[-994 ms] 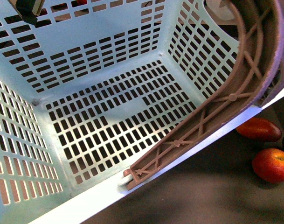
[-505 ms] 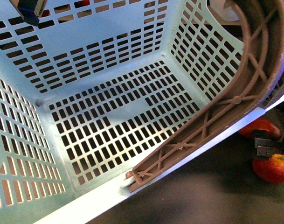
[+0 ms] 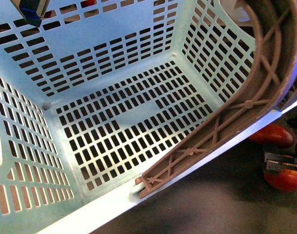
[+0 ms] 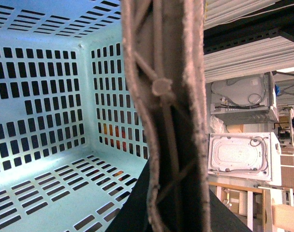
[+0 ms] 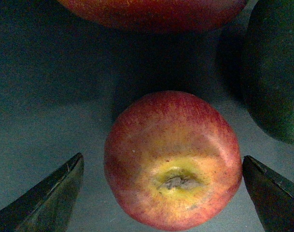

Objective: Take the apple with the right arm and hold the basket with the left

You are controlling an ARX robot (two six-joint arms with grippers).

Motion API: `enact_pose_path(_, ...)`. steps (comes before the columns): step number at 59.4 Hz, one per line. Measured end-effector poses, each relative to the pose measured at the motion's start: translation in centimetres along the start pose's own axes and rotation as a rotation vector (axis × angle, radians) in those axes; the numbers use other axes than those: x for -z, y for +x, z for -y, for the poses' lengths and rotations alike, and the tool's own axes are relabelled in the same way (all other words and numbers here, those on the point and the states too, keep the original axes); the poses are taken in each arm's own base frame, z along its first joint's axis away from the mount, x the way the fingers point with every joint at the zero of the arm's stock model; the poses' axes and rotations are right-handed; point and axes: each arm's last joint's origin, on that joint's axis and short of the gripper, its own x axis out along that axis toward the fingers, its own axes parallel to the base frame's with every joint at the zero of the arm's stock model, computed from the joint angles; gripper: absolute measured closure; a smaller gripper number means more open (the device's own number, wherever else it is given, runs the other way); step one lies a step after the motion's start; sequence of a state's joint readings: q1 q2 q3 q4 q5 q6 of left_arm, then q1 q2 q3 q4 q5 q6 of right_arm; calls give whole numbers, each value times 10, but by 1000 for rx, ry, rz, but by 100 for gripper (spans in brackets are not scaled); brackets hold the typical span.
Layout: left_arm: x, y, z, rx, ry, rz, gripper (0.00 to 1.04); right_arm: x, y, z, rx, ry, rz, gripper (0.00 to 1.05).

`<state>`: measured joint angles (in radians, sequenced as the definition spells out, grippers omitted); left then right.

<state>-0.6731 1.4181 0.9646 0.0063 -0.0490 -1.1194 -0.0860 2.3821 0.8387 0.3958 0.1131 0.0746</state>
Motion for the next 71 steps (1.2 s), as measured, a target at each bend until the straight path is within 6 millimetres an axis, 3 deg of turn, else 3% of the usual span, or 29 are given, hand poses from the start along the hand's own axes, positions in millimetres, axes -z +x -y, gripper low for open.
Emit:
enact_pose_path(10, 0, 0, 0, -1, 0, 2, 99, 7, 6, 0, -8, 22, -15, 9)
enact_pose_path(16, 0, 0, 0, -1, 0, 2, 99, 5, 4, 3, -5, 37, 8, 25)
enact_pose_path(23, 0, 0, 0, -1, 0, 2, 99, 7, 0, 8, 3, 53, 24, 28)
enact_pose_path(34, 0, 0, 0, -1, 0, 1, 99, 5, -15, 15, 12, 32, 77, 31)
enact_pose_path(41, 0, 0, 0, -1, 0, 2, 99, -3, -35, 19, -14, -5, 132, 31)
enact_pose_path(45, 0, 0, 0, -1, 0, 2, 99, -14, -54, 24, -55, -6, 187, 31)
enact_pose_path(51, 0, 0, 0, -1, 0, 2, 99, -39, -105, 34, -82, 12, 348, 31)
enact_pose_path(59, 0, 0, 0, -1, 0, 2, 99, -53, -156, 38, -109, 53, 489, 31)
enact_pose_path(71, 0, 0, 0, 0, 0, 0, 99, -61, -245, 21, -241, 86, 747, 31)
